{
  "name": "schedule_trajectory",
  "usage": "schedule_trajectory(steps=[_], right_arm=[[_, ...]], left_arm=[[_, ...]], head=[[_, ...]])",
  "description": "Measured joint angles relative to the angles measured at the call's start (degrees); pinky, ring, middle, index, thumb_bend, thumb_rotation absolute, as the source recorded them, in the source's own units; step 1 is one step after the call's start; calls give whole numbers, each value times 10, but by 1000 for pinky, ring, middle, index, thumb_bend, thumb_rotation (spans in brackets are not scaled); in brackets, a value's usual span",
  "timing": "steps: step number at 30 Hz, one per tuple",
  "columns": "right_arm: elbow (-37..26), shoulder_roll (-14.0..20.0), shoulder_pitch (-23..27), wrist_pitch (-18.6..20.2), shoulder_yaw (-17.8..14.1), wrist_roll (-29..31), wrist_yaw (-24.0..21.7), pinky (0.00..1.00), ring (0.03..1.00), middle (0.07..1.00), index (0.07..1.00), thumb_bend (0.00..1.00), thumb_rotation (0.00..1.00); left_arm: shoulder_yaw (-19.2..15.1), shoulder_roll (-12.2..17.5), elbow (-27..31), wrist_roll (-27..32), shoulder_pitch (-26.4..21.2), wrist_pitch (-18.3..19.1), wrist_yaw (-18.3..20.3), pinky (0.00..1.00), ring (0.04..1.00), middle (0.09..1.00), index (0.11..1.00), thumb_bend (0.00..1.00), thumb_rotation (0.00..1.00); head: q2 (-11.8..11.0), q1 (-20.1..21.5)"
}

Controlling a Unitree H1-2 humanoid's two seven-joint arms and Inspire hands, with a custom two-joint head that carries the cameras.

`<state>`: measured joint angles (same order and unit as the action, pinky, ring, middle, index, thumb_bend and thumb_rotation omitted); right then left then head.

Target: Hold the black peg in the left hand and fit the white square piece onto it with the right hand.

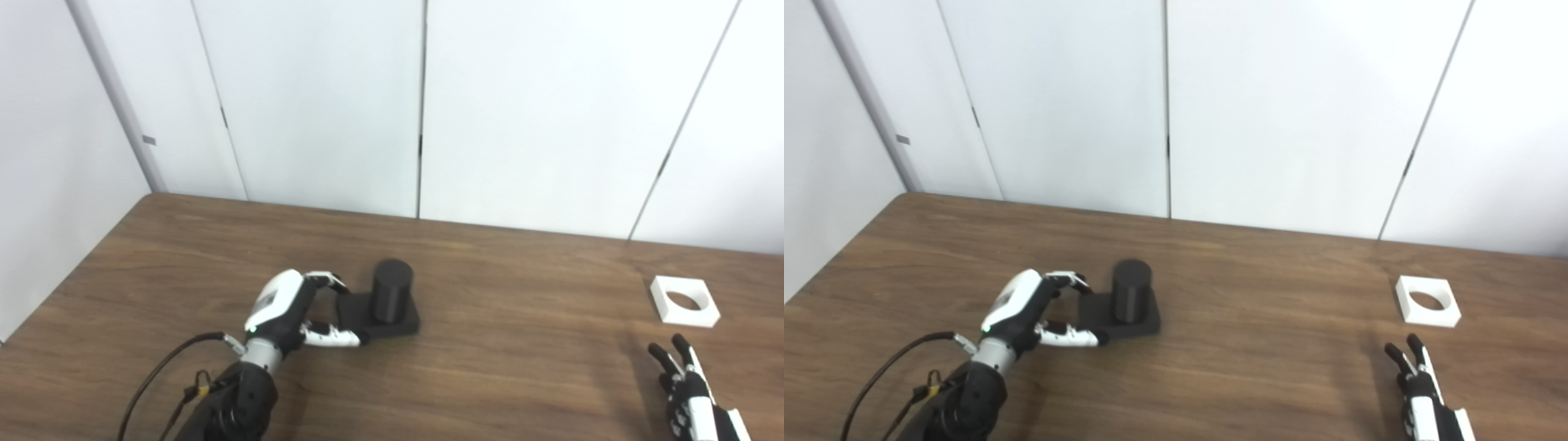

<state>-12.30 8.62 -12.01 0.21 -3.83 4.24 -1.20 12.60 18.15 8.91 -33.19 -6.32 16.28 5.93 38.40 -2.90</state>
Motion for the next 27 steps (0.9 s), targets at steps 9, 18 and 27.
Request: schedule_trajectory(steps=[9,18,27], right_arm=[[-17,-2,1,19,9,-12,16,1000,980,892,1000,609,1000],[-36,-4,2,47,19,-12,29,1000,986,913,1000,617,1000],[-43,-5,4,63,36,-31,45,1000,982,903,1000,615,1000]], left_arm=[[18,-8,38,3,41,-32,33,1000,916,850,490,500,56],[47,-33,41,-12,92,-102,10,1000,933,836,490,503,52],[77,-49,41,-40,123,-147,-11,1000,939,849,490,505,53]], head=[[27,25],[51,55],[69,81]])
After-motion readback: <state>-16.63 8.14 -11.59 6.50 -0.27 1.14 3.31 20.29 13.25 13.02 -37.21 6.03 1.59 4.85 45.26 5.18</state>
